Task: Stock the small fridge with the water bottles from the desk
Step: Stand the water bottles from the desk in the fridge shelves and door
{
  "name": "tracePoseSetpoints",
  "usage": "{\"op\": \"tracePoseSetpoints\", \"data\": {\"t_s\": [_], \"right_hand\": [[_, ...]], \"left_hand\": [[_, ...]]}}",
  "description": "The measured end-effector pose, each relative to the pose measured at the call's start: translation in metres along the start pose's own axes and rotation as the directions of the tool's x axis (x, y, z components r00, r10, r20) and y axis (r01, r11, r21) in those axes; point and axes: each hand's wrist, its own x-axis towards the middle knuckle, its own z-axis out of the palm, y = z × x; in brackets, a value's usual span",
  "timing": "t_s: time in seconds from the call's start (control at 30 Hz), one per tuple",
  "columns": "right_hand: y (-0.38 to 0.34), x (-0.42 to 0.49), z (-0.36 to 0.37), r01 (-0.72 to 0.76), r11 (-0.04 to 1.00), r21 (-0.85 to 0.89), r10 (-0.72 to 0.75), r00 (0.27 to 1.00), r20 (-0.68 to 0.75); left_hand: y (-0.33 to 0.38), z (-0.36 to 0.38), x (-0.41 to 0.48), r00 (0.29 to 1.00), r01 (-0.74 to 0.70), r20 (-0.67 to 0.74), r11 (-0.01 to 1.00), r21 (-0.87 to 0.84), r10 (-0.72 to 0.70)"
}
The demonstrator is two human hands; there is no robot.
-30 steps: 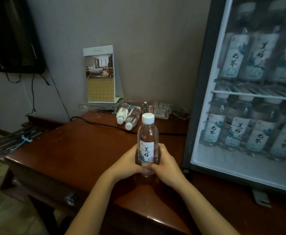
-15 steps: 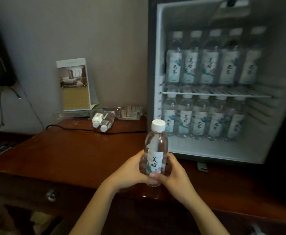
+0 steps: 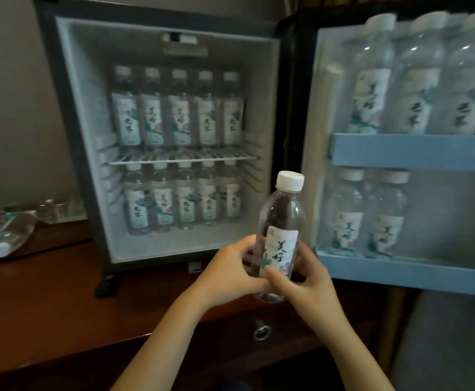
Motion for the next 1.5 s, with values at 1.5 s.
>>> {"op": "tracePoseSetpoints", "data": {"t_s": [1.5], "right_hand": [[0.021, 0.026, -0.222, -0.286, 0.684, -0.671, 0.191, 0.958, -0.214]], "left_hand": [[0.078, 0.148, 0.099, 0.83, -0.388, -0.387, 0.914, 0.117, 0.402]]}}
